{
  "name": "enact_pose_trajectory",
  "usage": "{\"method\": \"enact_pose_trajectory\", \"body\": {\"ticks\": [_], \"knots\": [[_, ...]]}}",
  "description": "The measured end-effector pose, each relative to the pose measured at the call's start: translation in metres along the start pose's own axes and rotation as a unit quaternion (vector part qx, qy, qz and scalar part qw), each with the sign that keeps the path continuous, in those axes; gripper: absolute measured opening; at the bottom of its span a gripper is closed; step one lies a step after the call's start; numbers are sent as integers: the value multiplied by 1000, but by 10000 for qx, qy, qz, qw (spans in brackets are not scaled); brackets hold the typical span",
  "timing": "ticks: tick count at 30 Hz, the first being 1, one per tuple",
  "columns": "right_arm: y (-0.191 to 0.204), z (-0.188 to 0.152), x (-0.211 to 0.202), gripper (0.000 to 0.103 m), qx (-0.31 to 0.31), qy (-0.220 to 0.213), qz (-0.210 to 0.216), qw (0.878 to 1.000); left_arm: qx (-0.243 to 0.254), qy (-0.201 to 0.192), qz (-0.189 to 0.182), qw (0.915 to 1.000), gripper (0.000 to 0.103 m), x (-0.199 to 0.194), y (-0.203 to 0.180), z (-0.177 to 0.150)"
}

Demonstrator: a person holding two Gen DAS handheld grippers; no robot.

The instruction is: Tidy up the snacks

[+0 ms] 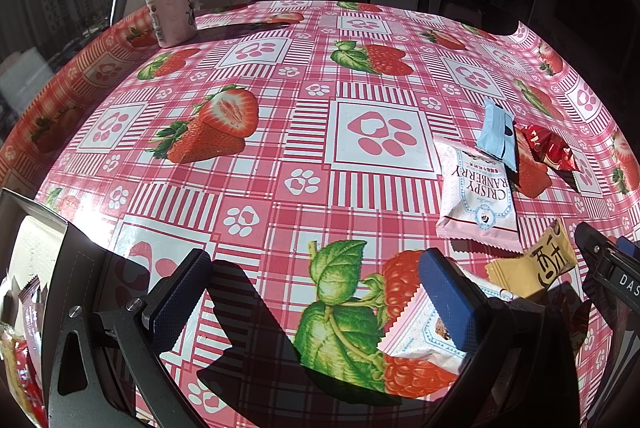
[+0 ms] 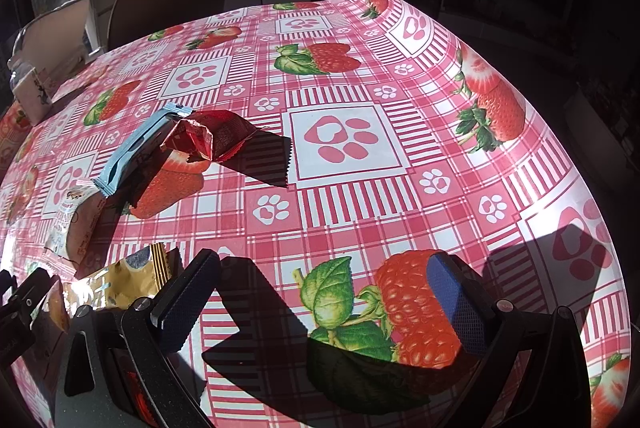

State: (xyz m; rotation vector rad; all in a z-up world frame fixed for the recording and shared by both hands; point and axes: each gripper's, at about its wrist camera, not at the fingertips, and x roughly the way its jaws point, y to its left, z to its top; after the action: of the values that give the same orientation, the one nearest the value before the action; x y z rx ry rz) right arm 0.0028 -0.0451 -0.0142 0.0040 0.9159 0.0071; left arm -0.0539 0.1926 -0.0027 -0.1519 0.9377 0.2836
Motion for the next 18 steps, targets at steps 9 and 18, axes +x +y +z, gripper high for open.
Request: {"method": "enact_pose_trajectory", "body": {"ticks": [9, 18], "knots": [[0, 0, 0, 103, -5, -1, -4, 10000, 0, 0, -2, 10000, 103, 0, 0, 0], [0, 7, 3, 103, -49, 281, 6, 9996, -103, 417, 83, 9990, 103, 2, 0, 6]]}}
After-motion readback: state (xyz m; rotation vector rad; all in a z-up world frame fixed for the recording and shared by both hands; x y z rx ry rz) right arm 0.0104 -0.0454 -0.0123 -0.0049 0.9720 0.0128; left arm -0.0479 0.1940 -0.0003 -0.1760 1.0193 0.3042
